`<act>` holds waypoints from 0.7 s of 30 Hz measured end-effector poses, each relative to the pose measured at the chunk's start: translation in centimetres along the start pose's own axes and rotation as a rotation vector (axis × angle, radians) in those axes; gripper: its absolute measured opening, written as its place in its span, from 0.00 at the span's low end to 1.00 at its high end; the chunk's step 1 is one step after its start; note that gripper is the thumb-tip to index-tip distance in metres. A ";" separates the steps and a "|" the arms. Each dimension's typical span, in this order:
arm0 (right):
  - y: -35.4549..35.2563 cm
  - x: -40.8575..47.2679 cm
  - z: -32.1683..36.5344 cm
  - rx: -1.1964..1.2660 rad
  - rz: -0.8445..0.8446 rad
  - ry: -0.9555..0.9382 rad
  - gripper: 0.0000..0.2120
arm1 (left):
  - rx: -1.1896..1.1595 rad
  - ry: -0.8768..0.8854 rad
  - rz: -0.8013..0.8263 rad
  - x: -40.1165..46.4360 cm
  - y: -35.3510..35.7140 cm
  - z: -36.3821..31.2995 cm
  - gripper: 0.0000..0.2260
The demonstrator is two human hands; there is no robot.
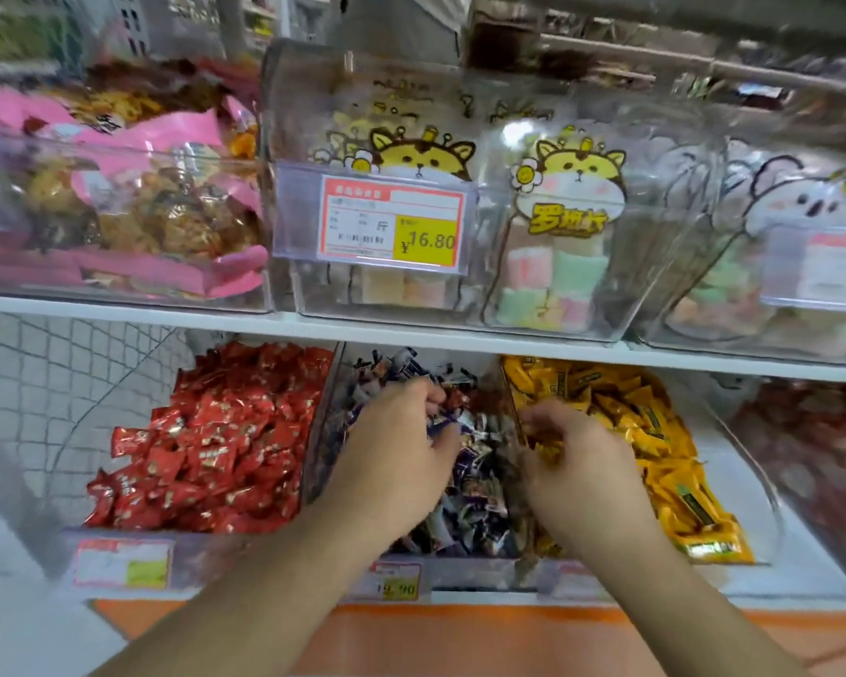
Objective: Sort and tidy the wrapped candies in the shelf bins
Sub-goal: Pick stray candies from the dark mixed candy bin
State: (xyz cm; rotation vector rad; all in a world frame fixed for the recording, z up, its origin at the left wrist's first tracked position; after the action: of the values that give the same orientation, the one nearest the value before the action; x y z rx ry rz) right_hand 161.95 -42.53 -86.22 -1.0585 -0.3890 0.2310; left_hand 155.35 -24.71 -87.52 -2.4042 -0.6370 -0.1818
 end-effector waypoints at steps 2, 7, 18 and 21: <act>0.3 0.0 -0.6 0.049 0.002 -0.009 0.16 | 0.062 -0.045 0.001 2.4 2.3 0.8 0.14; 0.6 0.1 -1.9 0.140 0.019 -0.034 0.14 | 0.148 -0.071 0.015 7.4 5.9 3.6 0.09; 1.2 0.6 -3.4 0.156 0.028 -0.093 0.16 | 0.224 -0.069 0.148 9.8 7.9 5.6 0.12; 1.3 0.6 -3.3 0.160 0.020 -0.093 0.16 | 0.156 -0.081 0.134 9.8 8.0 5.4 0.09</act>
State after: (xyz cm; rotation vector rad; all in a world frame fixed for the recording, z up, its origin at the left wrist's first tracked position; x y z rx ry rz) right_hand 163.87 -44.38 -88.67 -0.8971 -0.4361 0.3246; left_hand 167.63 -22.95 -93.39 -2.3022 -0.5049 0.0207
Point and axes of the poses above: each hand's wrist, its own x-axis towards the middle knuckle, its own y-axis out of the palm, z = x × y, the point moved 3 cm from there along x, towards the middle knuckle, and after that the axes turned 8 degrees about -x, right-handed, at the moved point
